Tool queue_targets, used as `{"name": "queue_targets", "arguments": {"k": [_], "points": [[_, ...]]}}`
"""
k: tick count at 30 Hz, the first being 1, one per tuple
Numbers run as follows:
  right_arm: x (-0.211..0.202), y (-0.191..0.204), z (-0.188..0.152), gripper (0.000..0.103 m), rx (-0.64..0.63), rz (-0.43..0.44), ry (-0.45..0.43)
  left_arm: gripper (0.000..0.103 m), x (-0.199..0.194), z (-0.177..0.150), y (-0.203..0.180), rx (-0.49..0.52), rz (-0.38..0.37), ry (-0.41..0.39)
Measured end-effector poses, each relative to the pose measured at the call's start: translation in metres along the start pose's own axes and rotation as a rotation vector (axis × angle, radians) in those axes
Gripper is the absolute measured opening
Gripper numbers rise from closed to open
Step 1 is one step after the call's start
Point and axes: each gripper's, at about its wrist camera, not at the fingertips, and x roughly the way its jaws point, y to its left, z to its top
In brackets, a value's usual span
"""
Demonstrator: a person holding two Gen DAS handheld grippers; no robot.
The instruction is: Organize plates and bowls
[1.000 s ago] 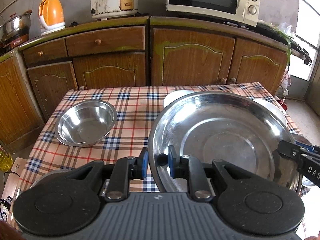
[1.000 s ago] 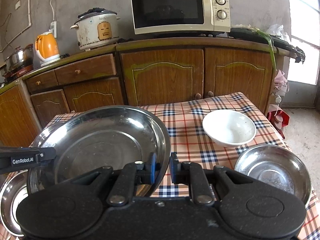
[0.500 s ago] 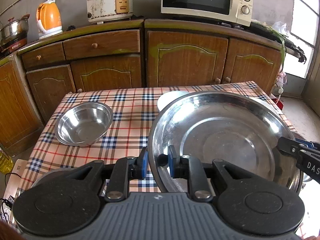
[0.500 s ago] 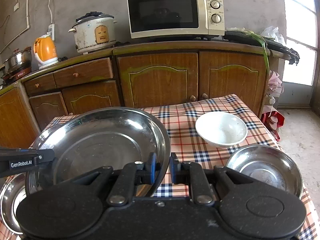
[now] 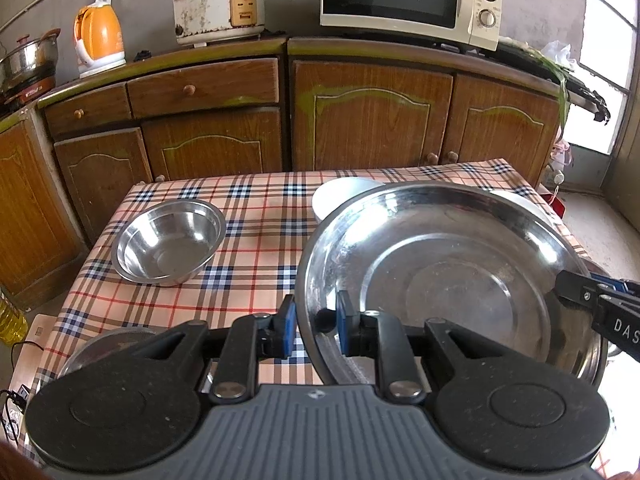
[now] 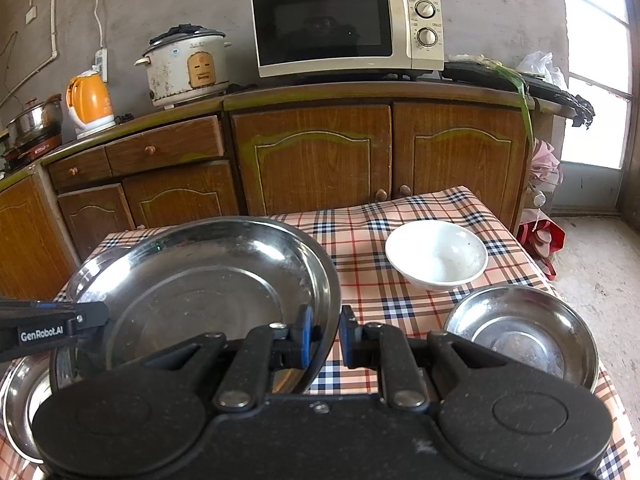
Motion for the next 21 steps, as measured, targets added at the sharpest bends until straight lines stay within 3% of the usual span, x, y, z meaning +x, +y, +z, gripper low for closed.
{"name": "queue_targets", "arguments": {"k": [21], "points": [[-0.0011, 0.0043, -0.0038, 0.020, -0.010, 0.012, 0.008, 0.020, -0.0066, -0.0061, 0.0034, -0.012, 0.013, 0.004]]}}
